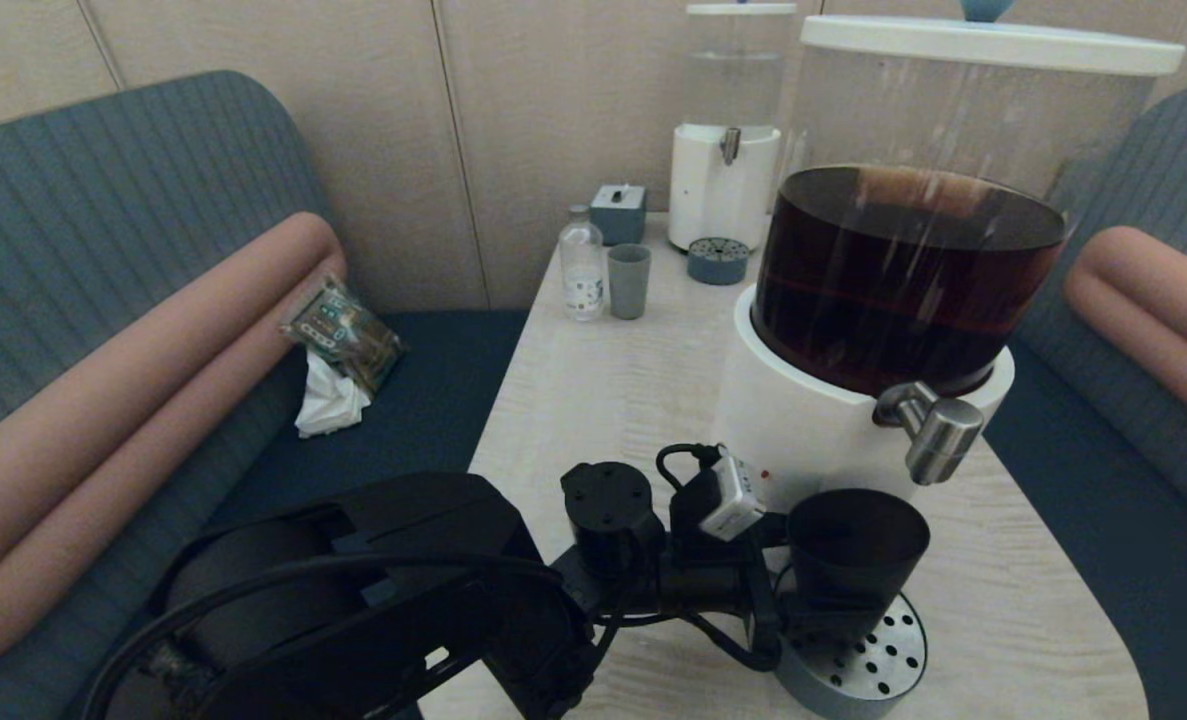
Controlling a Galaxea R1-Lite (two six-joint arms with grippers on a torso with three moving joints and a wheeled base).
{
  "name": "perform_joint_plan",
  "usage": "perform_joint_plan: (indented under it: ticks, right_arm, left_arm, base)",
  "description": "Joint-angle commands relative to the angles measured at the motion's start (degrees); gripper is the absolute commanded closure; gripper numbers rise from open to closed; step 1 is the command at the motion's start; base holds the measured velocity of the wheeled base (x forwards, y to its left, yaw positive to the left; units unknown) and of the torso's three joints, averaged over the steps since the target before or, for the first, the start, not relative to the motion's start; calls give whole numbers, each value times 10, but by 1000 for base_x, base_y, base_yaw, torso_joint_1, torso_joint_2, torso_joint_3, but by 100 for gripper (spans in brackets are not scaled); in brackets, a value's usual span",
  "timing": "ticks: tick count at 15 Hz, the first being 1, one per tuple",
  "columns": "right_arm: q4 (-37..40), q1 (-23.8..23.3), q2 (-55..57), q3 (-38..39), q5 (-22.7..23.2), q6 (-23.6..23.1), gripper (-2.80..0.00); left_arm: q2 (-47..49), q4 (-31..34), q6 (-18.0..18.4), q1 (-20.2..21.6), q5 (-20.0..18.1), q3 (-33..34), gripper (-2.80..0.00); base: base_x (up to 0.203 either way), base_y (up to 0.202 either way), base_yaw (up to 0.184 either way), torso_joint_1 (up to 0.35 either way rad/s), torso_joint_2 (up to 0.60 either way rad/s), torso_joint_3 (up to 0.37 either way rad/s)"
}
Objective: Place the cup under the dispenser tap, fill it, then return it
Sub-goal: Place it under the water dispenser
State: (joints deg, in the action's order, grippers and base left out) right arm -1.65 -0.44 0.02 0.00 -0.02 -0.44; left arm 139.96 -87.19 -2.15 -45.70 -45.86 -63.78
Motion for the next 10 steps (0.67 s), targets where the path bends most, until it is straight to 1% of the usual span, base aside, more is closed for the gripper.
perform_joint_plan:
  ticks: [1, 10]
  right_arm:
    - [0, 0, 0, 5, 0, 0, 0]
    - [0, 0, 0, 5, 0, 0, 0]
  left_arm:
    - [0, -5, -1, 0, -3, 1, 0]
    - [3, -4, 0, 0, -2, 1, 0]
  base:
    - [0, 0, 0, 0, 0, 0]
    - [0, 0, 0, 0, 0, 0]
